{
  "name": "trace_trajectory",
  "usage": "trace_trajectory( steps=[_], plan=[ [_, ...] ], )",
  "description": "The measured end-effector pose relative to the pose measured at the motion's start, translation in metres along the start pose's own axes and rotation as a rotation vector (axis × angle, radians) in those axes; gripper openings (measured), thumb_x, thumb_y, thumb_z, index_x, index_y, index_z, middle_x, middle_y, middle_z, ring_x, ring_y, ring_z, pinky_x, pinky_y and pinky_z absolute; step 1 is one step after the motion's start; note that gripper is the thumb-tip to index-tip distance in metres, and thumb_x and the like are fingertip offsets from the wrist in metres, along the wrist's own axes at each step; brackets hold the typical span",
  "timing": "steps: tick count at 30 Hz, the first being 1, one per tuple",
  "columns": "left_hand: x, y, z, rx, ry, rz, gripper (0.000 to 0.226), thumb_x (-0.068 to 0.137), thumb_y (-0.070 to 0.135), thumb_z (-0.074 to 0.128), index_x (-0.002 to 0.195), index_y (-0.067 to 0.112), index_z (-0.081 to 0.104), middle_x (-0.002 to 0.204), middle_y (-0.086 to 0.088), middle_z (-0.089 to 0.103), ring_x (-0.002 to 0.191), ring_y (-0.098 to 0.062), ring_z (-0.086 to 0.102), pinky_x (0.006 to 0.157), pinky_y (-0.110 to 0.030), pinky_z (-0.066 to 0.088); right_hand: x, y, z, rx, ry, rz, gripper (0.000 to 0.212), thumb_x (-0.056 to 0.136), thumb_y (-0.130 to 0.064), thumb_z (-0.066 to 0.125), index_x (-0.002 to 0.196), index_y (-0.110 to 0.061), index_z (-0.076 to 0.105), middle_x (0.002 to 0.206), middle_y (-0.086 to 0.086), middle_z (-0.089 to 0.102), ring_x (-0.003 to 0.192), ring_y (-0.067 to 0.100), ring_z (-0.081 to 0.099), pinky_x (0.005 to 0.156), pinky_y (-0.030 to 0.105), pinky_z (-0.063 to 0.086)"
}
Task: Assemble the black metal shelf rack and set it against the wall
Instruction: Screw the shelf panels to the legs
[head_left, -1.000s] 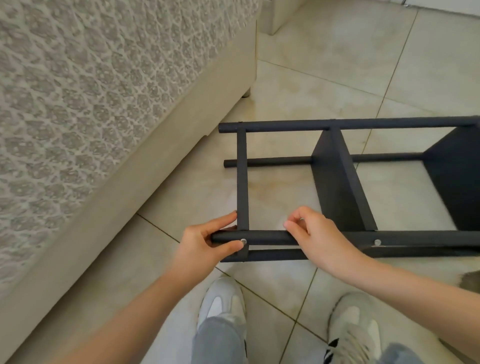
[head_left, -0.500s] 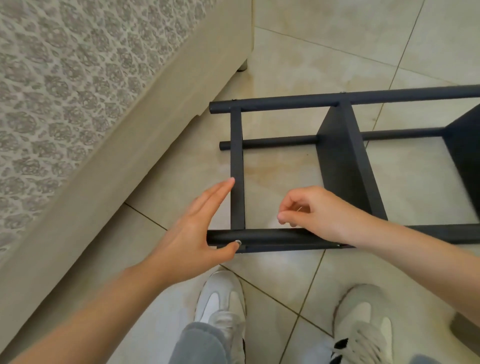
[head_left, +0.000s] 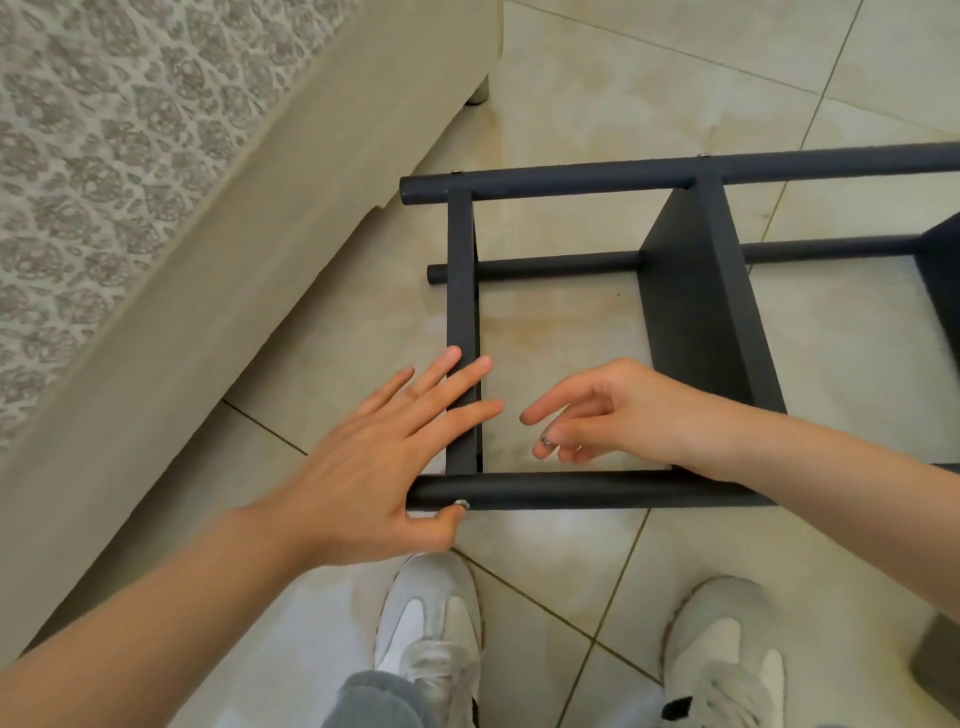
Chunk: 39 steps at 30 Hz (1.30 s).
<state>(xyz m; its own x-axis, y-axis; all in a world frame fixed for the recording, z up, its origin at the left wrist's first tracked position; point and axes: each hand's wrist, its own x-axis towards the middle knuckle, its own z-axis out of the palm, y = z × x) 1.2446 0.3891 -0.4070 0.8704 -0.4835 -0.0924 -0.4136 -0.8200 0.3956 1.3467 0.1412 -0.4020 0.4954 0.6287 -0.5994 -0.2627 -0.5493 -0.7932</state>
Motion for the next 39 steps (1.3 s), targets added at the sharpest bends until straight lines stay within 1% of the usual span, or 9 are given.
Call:
trace_trajectory(
  steps=[6,9,13,15,18,22,29,32,39],
  plan=[
    [0.001,-0.001,0.009,-0.087,0.06,0.016,0.071,0.08,0.046,0.06,0.147,0.027,0.043,0.169,0.008,0.013,0.156,-0.018,0.004,0.124,-0.039,0.01,0.011,0.001,-0.001,0.104,-0.061,0.062,0.015,0.094,-0.017,0.064,0.103,-0.013,0.075,0.092,0.001,0.077,0.081,0.01,0.072,0.07,0.016,0.055],
    [0.001,-0.002,0.01,-0.099,0.061,0.021,0.075,0.082,0.046,0.059,0.151,0.025,0.039,0.169,0.007,0.014,0.156,-0.02,0.006,0.124,-0.041,0.011,0.016,0.001,0.001,0.13,-0.093,0.088,0.017,0.093,-0.017,0.064,0.105,-0.008,0.073,0.093,0.004,0.077,0.079,0.01,0.071,0.069,0.016,0.055],
    [0.001,-0.004,0.01,-0.115,0.054,0.012,0.086,0.084,0.046,0.059,0.159,0.021,0.026,0.169,0.006,0.014,0.156,-0.021,0.008,0.122,-0.045,0.015,0.023,0.002,0.004,0.168,-0.117,0.115,0.019,0.093,-0.017,0.065,0.106,-0.003,0.068,0.091,0.007,0.077,0.078,0.014,0.069,0.073,0.021,0.058],
    [0.001,-0.005,0.01,-0.106,0.05,0.019,0.089,0.084,0.046,0.059,0.16,0.018,0.021,0.169,0.005,0.014,0.156,-0.022,0.009,0.122,-0.047,0.017,0.026,0.002,0.004,0.181,-0.135,0.133,0.019,0.093,-0.017,0.065,0.109,-0.005,0.067,0.092,0.008,0.077,0.079,0.014,0.069,0.076,0.023,0.059],
    [0.002,-0.005,0.01,-0.1,0.047,0.028,0.089,0.085,0.045,0.06,0.16,0.014,0.022,0.169,0.002,0.015,0.156,-0.023,0.01,0.122,-0.046,0.019,0.03,0.003,0.005,0.126,-0.183,0.127,0.022,0.096,-0.016,0.061,0.117,-0.013,0.068,0.095,0.003,0.077,0.081,0.009,0.07,0.075,0.018,0.057],
    [0.002,-0.006,0.01,-0.1,0.061,0.043,0.085,0.085,0.042,0.063,0.157,0.011,0.029,0.168,0.0,0.019,0.156,-0.023,0.012,0.124,-0.041,0.019,0.036,0.002,0.006,0.085,-0.242,0.139,0.019,0.096,-0.016,0.061,0.11,-0.01,0.072,0.096,0.003,0.077,0.085,0.009,0.071,0.077,0.019,0.057],
    [0.0,-0.006,0.013,-0.16,0.081,0.038,0.082,0.085,0.042,0.063,0.156,0.012,0.033,0.167,0.0,0.022,0.155,-0.024,0.013,0.123,-0.042,0.023,0.049,0.004,0.015,0.323,-0.265,0.187,0.015,0.093,-0.018,0.066,0.103,-0.008,0.072,0.097,0.007,0.075,0.089,0.017,0.065,0.086,0.028,0.055],
    [0.0,-0.007,0.014,-0.169,0.092,0.043,0.082,0.085,0.041,0.063,0.156,0.012,0.033,0.167,0.0,0.022,0.155,-0.025,0.014,0.124,-0.039,0.023,0.055,0.003,0.021,0.335,-0.232,0.204,0.015,0.093,-0.015,0.067,0.104,-0.009,0.072,0.094,0.006,0.074,0.084,0.014,0.063,0.081,0.026,0.054],
    [0.0,-0.008,0.017,-0.173,0.104,0.046,0.082,0.084,0.041,0.064,0.155,0.012,0.034,0.167,0.0,0.023,0.155,-0.025,0.015,0.124,-0.036,0.021,0.06,0.001,0.029,0.366,-0.306,0.286,0.017,0.09,-0.009,0.067,0.104,-0.002,0.073,0.092,0.01,0.074,0.073,0.011,0.066,0.075,0.021,0.055]
  ],
)
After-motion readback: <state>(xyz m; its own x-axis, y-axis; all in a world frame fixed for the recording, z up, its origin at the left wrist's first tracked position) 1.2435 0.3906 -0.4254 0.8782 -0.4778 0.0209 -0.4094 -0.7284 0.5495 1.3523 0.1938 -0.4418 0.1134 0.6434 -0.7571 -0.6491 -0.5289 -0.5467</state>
